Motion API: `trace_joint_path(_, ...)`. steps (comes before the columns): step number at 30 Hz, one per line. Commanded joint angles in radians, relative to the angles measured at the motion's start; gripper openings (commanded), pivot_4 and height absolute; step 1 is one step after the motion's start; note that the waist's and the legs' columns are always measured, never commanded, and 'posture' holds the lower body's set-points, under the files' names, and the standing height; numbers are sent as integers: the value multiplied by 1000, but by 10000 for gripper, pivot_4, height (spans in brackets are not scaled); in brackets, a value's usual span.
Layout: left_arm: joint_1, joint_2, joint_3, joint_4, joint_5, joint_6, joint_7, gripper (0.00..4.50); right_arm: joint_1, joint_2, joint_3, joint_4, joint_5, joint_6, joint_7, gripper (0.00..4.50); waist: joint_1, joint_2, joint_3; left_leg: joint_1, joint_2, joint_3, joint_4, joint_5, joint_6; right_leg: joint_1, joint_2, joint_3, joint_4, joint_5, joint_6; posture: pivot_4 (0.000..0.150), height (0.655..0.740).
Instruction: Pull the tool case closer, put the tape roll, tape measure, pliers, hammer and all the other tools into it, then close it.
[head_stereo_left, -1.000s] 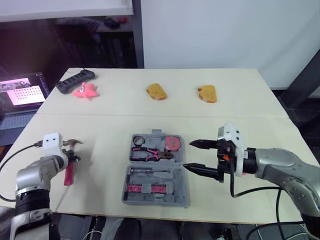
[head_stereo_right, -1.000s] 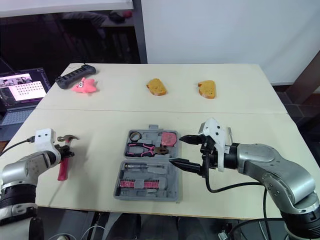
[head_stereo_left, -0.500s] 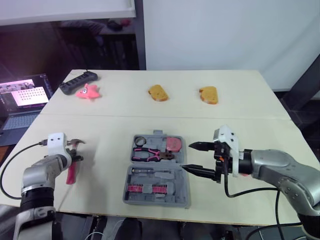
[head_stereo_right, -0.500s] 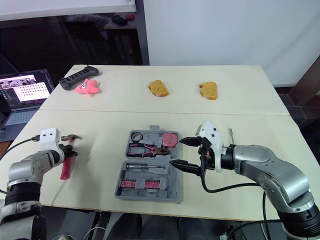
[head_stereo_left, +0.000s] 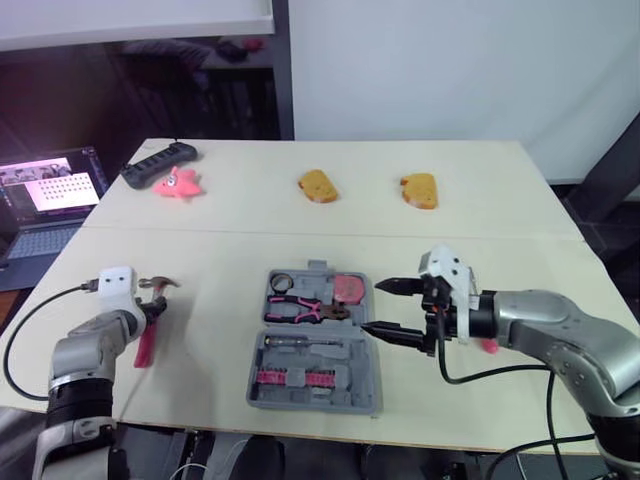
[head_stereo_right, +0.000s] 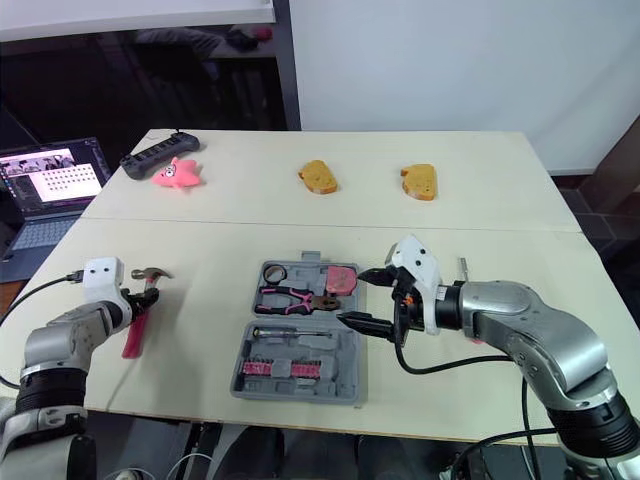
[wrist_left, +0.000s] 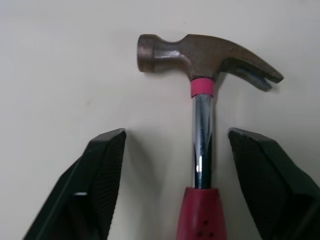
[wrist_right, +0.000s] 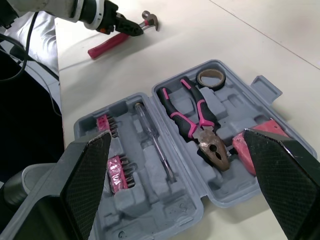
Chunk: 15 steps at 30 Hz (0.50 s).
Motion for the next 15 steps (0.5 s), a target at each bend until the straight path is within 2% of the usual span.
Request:
trace_joint_path(1,-22,-8,-30,102,15,-16,-14,31755,-9,10,-6,-14,-3,-14,-4,45000,-1,0,0,0,0,0,0,0,0,0,0,0,0,0,0,1500,7400)
trace_joint_path(3,-40,-12,-24,121,9,-22,-22,31755,-5,11,-5,-16,-7,-15,-7,45000,-2,0,0,0,0,0,-1,0,0,0,0,0,0,0,0,1500,7400)
trace_joint_path(6,-47,-20,-20,118,-2,-16,-32,23952,-2,11,-5,-19,-12,-14,-12,45000,-2,0,0,0,0,0,-1,0,0,0,0,0,0,0,0,1500,7400)
trace_joint_path(7,-45,-22,-22,111,-2,-9,-31,20155,-2,11,-5,-21,-13,-14,-12,45000,-4,0,0,0,0,0,-1,0,0,0,0,0,0,0,0,1500,7400)
trace_joint_path(11,-35,-37,-17,74,-10,28,-16,447,0,8,-5,-26,-10,-9,-14,45000,-6,0,0,0,0,0,-1,0,0,0,0,0,0,0,0,1500,7400)
trace_joint_path(15,-8,-50,8,15,-26,77,7,447,-8,4,-3,-28,-11,-3,-15,45000,-9,-1,1,-1,0,0,-1,0,0,0,0,0,-2,0,1,1500,7400)
